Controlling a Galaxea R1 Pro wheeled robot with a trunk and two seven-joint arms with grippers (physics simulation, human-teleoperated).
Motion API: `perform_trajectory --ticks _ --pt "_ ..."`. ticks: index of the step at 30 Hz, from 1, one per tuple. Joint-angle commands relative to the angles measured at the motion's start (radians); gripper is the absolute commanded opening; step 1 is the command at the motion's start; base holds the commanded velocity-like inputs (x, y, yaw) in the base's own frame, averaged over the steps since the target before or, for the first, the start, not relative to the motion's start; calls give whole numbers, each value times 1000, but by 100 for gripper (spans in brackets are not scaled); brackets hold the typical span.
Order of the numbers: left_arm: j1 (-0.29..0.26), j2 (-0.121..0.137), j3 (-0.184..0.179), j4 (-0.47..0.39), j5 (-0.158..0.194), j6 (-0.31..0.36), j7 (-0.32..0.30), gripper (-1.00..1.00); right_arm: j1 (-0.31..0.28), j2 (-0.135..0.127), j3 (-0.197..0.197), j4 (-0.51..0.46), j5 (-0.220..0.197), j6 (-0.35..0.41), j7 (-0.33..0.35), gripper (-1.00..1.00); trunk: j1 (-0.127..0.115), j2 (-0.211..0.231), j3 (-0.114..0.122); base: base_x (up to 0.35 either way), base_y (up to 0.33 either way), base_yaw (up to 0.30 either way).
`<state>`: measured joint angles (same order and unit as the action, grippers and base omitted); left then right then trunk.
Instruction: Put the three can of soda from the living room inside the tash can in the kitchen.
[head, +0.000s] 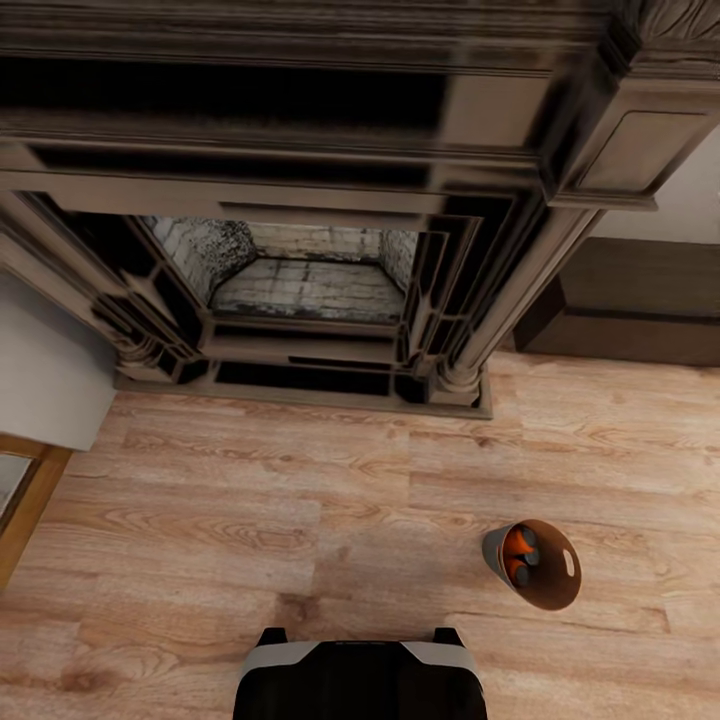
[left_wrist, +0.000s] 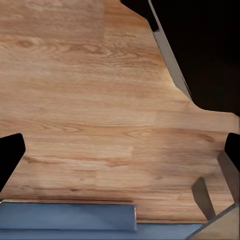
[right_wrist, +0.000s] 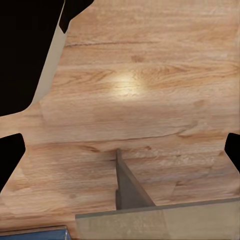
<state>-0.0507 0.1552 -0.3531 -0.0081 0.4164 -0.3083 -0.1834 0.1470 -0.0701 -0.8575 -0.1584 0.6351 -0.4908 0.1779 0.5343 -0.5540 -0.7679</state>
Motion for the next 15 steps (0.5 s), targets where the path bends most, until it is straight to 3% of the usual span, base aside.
perform_trajectory --ticks 1,15 --pt "0 0 0 0 1 2 -2 100 0 0 0 -1 0 0 0 100 0 0 1 0 0 -2" --pt "-1 -1 6 -4 4 7 22 100 -1 0 1 4 1 1 0 100 0 0 3 0 0 0"
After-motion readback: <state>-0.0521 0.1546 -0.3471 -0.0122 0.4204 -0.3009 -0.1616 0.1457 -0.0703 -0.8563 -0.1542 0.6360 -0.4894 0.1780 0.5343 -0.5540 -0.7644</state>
